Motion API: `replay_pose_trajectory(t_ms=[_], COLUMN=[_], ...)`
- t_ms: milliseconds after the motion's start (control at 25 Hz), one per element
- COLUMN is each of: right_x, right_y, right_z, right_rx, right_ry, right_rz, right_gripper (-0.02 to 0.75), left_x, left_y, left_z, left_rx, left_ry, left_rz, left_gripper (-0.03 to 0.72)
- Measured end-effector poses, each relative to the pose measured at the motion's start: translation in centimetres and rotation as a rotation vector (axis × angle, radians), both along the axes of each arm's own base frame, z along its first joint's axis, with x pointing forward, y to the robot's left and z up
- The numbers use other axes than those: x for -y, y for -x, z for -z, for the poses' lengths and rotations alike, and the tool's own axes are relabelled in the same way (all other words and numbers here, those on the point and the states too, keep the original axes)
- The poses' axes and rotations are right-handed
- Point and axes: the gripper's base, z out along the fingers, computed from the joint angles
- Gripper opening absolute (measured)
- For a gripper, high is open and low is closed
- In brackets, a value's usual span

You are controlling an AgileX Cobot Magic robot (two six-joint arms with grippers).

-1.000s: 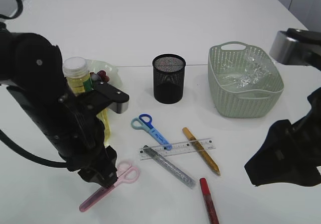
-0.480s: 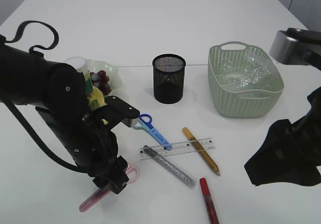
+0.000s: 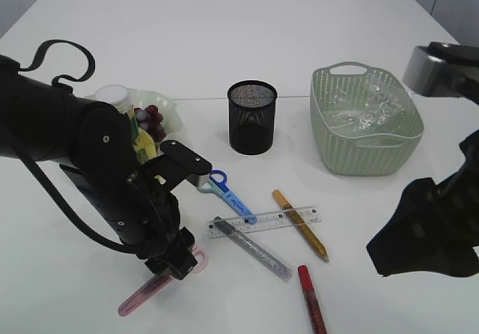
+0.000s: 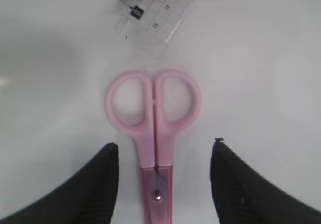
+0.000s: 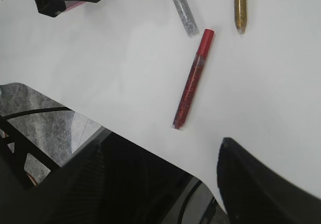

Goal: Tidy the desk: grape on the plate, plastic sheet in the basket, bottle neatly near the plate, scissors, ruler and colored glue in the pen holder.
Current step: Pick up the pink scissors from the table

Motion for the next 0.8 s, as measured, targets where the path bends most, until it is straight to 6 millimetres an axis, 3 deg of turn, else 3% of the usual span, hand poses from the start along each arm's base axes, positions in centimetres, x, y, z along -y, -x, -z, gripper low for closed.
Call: replay_pose_trajectory(t_ms=[800], right_x=[0.0], right_y=[-0.1], right_z=[0.0], right_rx=[0.014], right_ry=[0.0], right_rz=[0.003], right_gripper=[0.515], left_x=[0.3], left_y=[-0.5], left_z=[1.9], left_rx=[-0.028], left_ry=[-0.032], left_rz=[0.004], left_gripper=[0.424])
